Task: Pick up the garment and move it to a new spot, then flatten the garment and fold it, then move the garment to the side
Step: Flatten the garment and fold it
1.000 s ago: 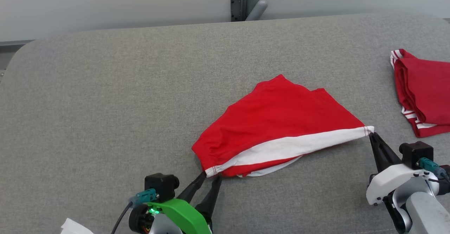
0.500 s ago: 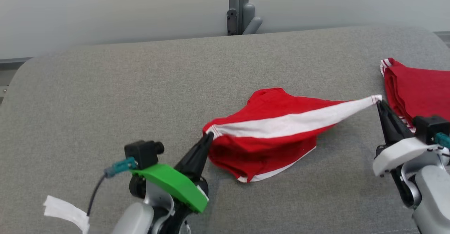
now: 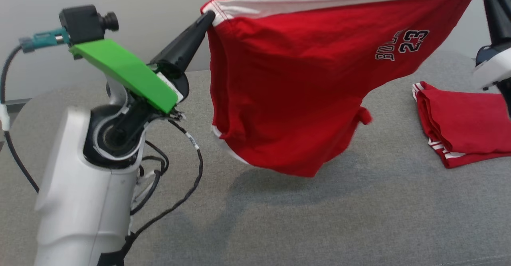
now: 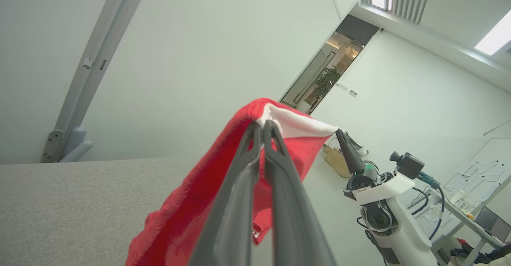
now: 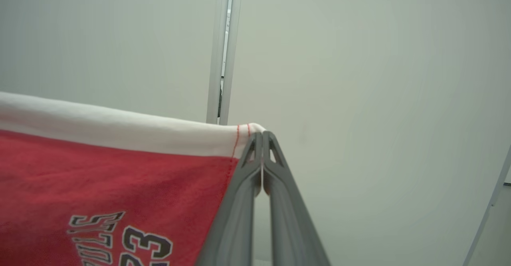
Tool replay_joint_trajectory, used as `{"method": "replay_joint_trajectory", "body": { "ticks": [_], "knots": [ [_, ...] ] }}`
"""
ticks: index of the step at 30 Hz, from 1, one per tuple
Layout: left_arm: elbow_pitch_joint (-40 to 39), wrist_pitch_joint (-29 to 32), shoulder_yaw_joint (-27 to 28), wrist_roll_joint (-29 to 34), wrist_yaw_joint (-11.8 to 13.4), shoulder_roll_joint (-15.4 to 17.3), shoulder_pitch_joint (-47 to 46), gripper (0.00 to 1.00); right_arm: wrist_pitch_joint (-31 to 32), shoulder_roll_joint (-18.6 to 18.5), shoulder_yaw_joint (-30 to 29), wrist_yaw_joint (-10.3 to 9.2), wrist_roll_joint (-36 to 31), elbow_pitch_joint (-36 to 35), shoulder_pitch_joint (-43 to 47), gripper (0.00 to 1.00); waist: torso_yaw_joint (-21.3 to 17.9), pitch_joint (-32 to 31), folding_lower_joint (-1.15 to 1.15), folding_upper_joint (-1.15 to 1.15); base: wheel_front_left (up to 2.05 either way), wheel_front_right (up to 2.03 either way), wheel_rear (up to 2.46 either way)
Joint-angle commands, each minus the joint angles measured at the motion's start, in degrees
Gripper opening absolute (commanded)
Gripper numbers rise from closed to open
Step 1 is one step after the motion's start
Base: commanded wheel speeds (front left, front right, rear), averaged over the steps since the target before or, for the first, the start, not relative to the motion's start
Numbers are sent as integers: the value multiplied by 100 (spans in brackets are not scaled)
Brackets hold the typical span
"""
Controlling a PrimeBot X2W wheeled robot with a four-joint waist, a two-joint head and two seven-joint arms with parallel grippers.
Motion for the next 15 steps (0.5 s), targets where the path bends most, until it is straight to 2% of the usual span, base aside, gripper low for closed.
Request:
{"method": "replay_joint_trajectory", "body": {
  "ticks": [1, 9, 15],
  "knots": [
    [10, 56, 50, -65, 44, 21, -146, 0, 42, -82, 13, -5, 49, -48, -100, 0, -63, -62, 0, 0, 0, 0, 0],
    [96, 655, 78, -433, 410, -4, -1001, 0, 493, -607, 51, -5, 163, -381, -707, 0, -166, -79, 0, 0, 0, 0, 0],
    [684, 904, -52, -352, 533, 28, -1412, 0, 782, -488, 392, -6, 343, -97, -1097, 0, -315, 223, 0, 0, 0, 0, 0]
  ]
}}
